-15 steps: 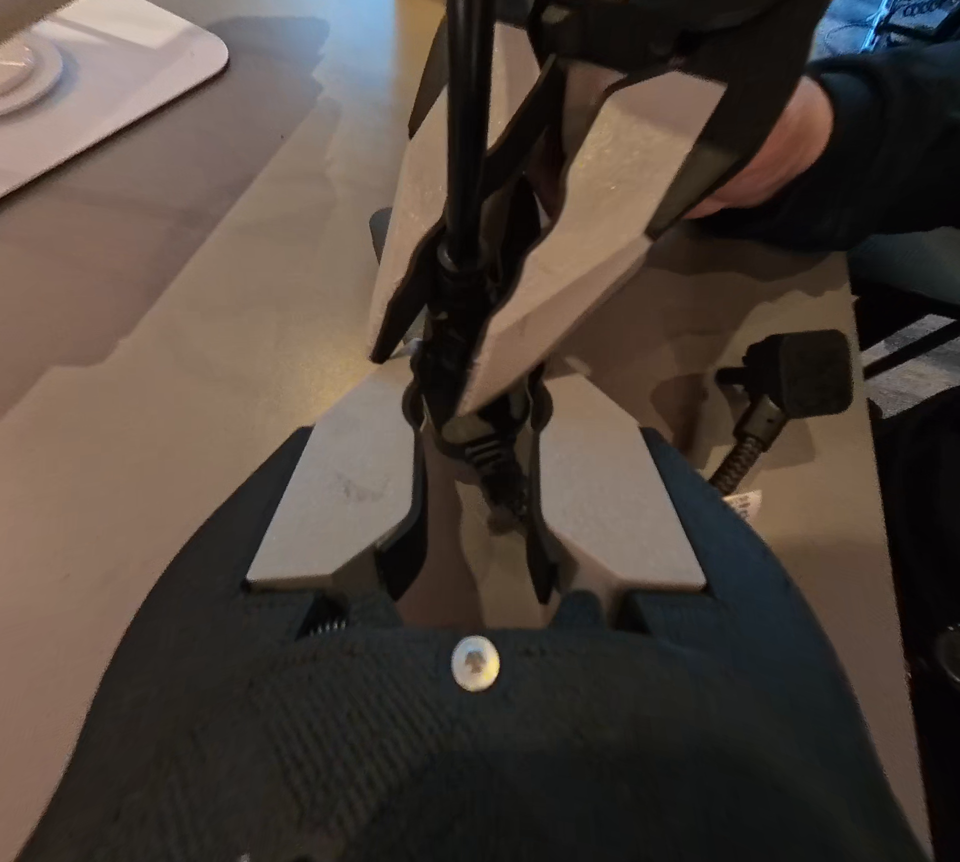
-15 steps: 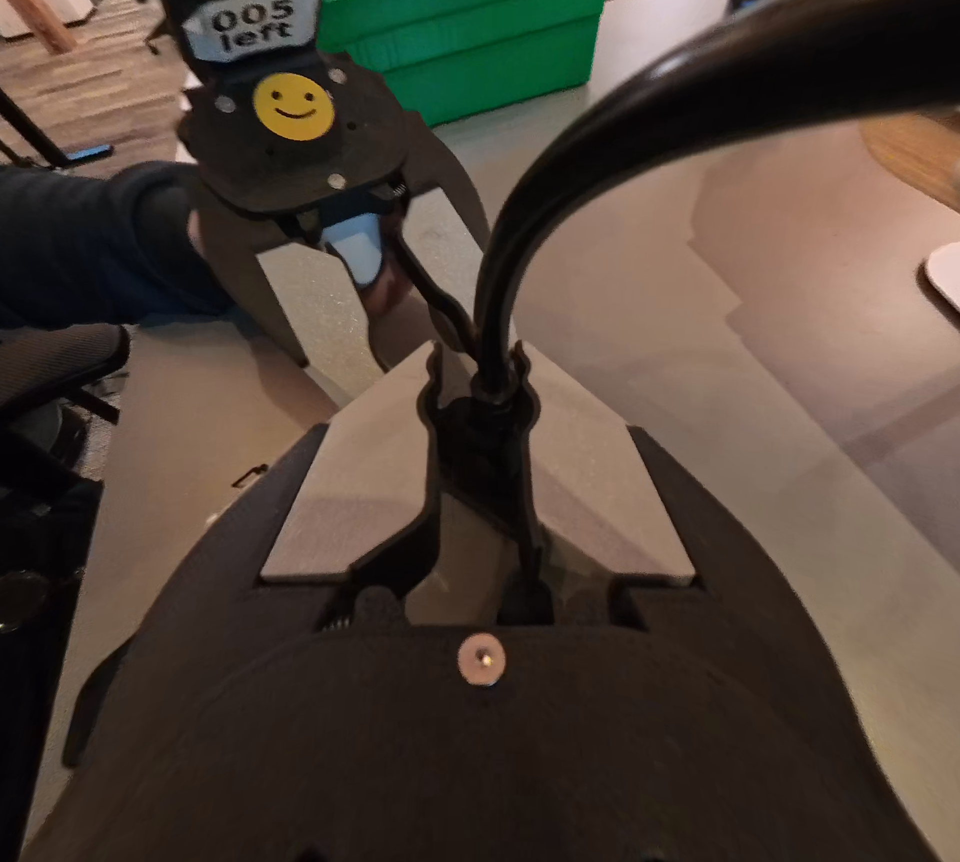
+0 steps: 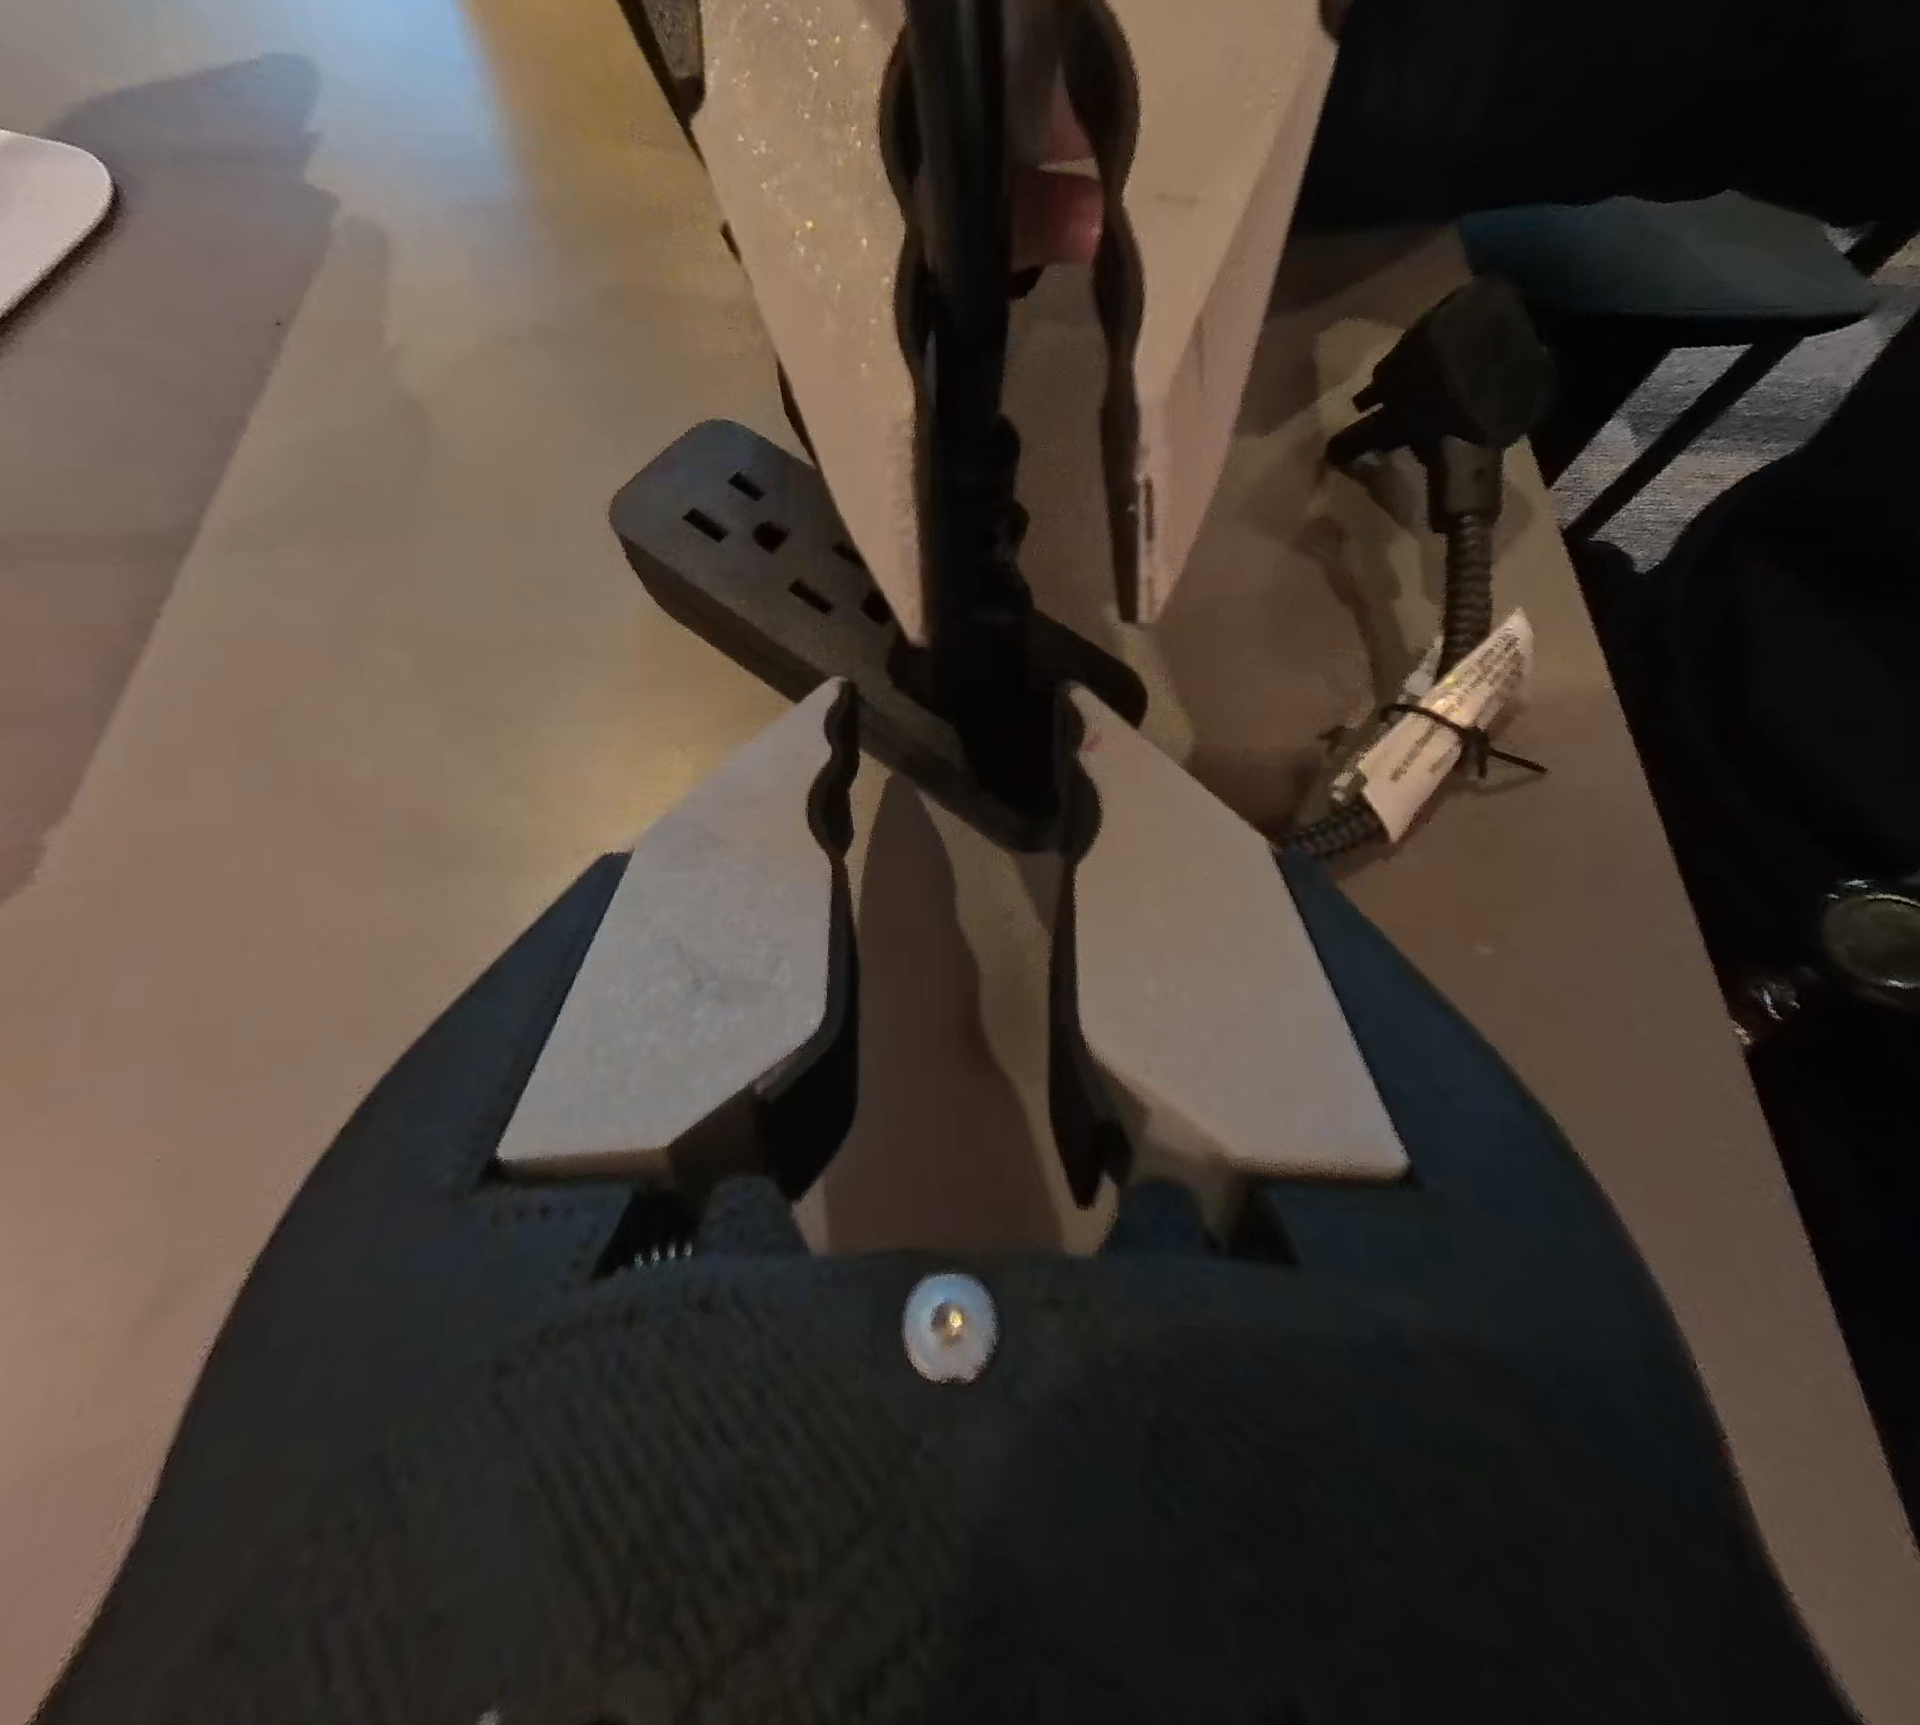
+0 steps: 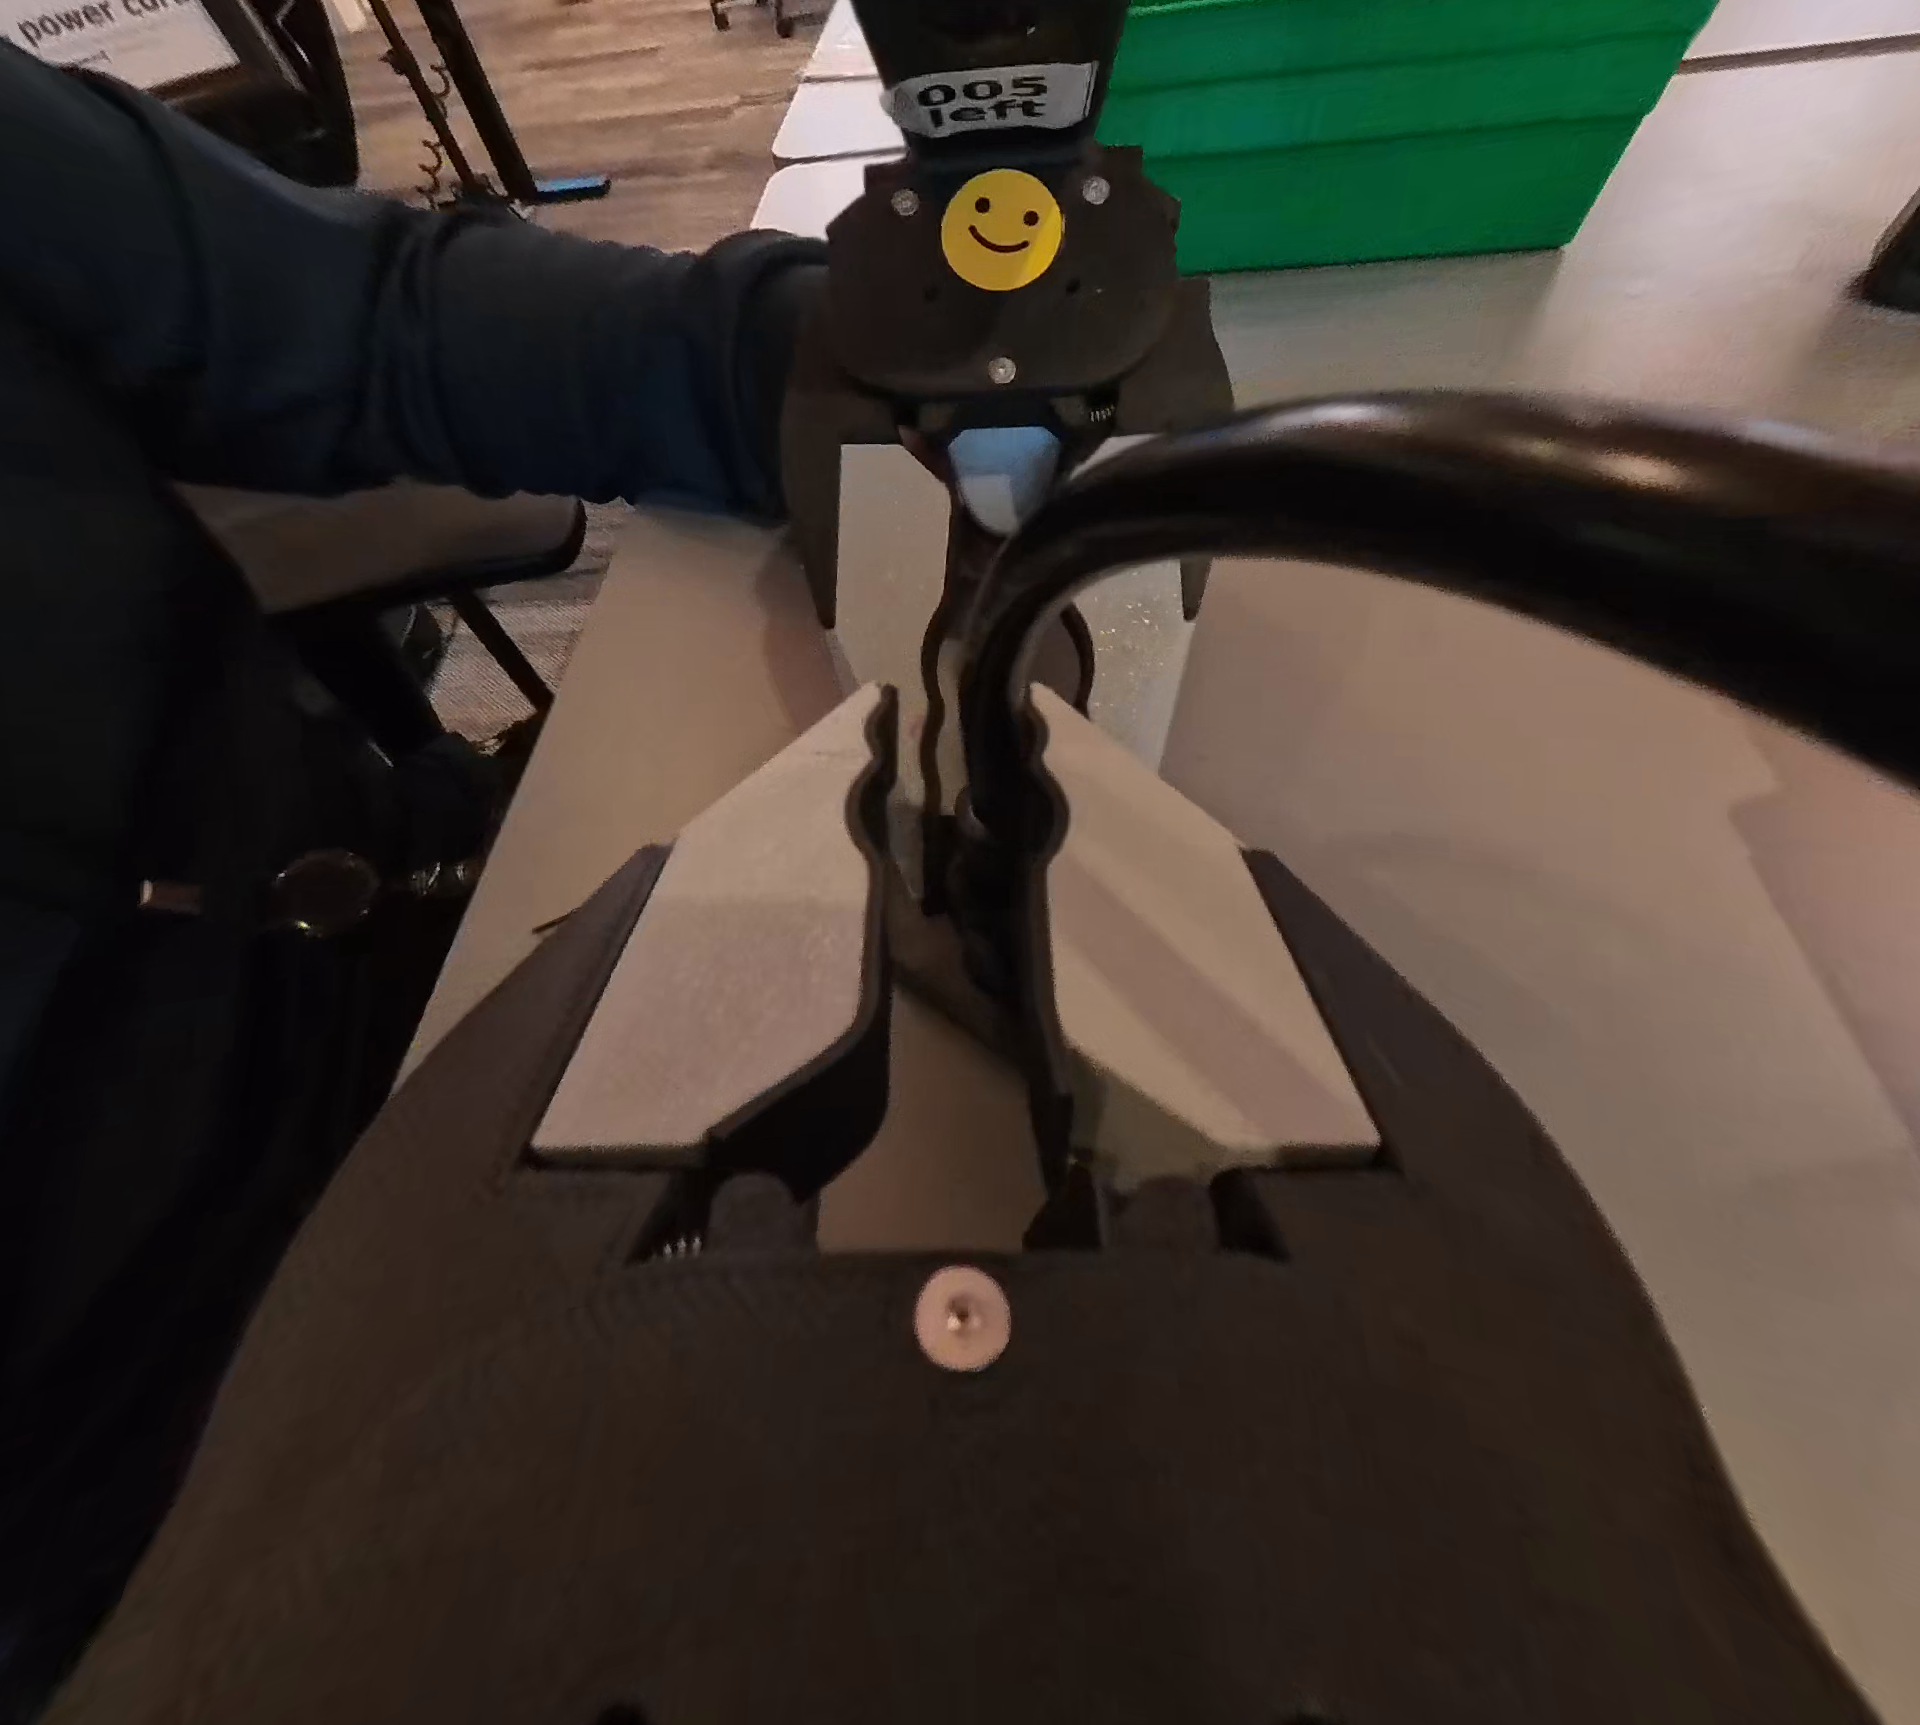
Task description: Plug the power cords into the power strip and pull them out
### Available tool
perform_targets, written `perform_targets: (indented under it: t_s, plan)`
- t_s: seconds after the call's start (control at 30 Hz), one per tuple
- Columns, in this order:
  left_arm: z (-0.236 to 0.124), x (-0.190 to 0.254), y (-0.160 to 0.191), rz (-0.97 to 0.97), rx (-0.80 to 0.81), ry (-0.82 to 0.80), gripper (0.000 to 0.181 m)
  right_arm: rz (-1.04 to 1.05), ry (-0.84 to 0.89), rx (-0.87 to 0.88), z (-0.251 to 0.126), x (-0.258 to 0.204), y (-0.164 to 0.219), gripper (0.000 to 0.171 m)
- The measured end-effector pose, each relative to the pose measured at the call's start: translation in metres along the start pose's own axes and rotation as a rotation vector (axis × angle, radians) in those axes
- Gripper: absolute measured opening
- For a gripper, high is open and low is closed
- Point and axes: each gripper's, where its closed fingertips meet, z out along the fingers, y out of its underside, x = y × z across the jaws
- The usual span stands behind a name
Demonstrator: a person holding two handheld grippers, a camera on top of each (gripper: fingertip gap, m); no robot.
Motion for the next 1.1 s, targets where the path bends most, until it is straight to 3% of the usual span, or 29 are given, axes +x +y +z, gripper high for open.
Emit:
perform_targets:
  t_s: [0.17, 0.37, 0.43, 0.6, 0.8, 0.87, 1.1]
  plan:
    - [-0.002, 0.004, 0.001, 0.039, 0.002, -0.001, 0.029, -0.090, 0.065, -0.103, -0.010, 0.005, 0.014, 0.023]
    - [-0.006, -0.005, 0.005, -0.013, -0.004, -0.001, 0.056, -0.145, 0.082, -0.207, 0.001, 0.007, 0.038, 0.032]
    - [-0.001, -0.006, 0.006, -0.050, -0.029, 0.036, 0.073, -0.099, 0.041, -0.180, 0.004, 0.002, 0.036, 0.024]
    - [0.015, 0.006, -0.001, -0.017, -0.051, 0.113, 0.089, -0.088, -0.045, -0.123, 0.008, -0.012, 0.032, 0.021]
    - [0.009, 0.009, -0.008, 0.059, 0.012, 0.085, 0.081, -0.036, -0.067, -0.017, 0.005, -0.010, 0.024, 0.022]
    - [0.000, 0.018, -0.018, 0.085, 0.098, 0.137, 0.046, -0.015, -0.094, 0.038, 0.000, -0.011, 0.017, 0.021]
    - [0.007, 0.028, -0.015, 0.086, 0.055, 0.219, 0.049, -0.032, -0.152, -0.011, 0.005, -0.019, 0.023, 0.020]
